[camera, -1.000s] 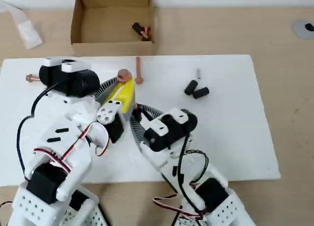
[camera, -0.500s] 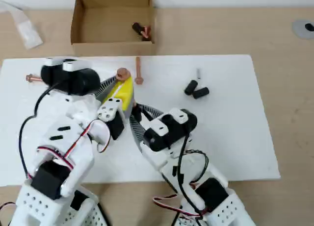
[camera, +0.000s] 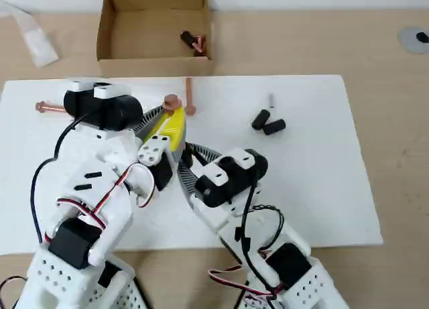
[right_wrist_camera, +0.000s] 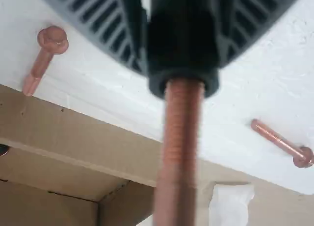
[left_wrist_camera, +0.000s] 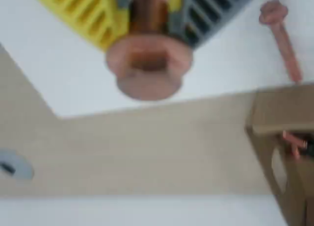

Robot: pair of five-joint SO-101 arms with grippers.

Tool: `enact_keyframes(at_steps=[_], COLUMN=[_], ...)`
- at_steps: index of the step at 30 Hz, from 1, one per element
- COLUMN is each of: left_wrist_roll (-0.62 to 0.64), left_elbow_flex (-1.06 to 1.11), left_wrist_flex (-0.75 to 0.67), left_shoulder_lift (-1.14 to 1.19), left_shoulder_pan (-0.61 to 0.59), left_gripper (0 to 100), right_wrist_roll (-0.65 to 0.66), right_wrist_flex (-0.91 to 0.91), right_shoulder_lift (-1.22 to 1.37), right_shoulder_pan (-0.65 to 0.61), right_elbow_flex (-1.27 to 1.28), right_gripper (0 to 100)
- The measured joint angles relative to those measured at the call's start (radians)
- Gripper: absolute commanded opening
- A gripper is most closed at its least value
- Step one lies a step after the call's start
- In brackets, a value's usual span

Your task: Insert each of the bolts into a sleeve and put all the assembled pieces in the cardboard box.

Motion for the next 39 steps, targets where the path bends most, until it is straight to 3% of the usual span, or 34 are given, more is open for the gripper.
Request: enact_keyframes(at_steps=[4, 12, 19, 24, 30, 35, 39], left_wrist_roll=[-0.002, -0.008, -0.003, 0.046, 0.057, 0.057, 0.057], left_elbow_flex=[-0.005, -0.018, -0.018, -0.023, -0.043, -0.15, -0.189], left_wrist_flex=[0.08, 0.097, 0.121, 0.169, 0.18, 0.331, 0.373], left_shoulder_lift=[-0.011, -0.003, -0.002, 0.0, 0.0, -0.002, -0.002], left_shoulder_pan=[0.031, 0.054, 0.055, 0.055, -0.026, -0.046, -0.071], left_gripper=[0, 1, 15, 16, 20, 21, 17], right_wrist_roll=[0.0, 0.0, -0.002, -0.002, 0.0, 0.0, 0.0], right_wrist_flex=[0.002, 0.002, 0.0, 0.0, 0.002, 0.0, -0.006], right_shoulder_lift=[0.002, 0.002, 0.0, 0.0, 0.003, 0.011, 0.104], right_shoulder_pan=[0.002, 0.005, 0.005, 0.003, 0.003, 0.003, 0.04], right_elbow_flex=[0.003, 0.002, 0.002, 0.002, 0.003, 0.002, -0.005], right_gripper=[0.9, 0.9, 0.9, 0.9, 0.9, 0.9, 0.9])
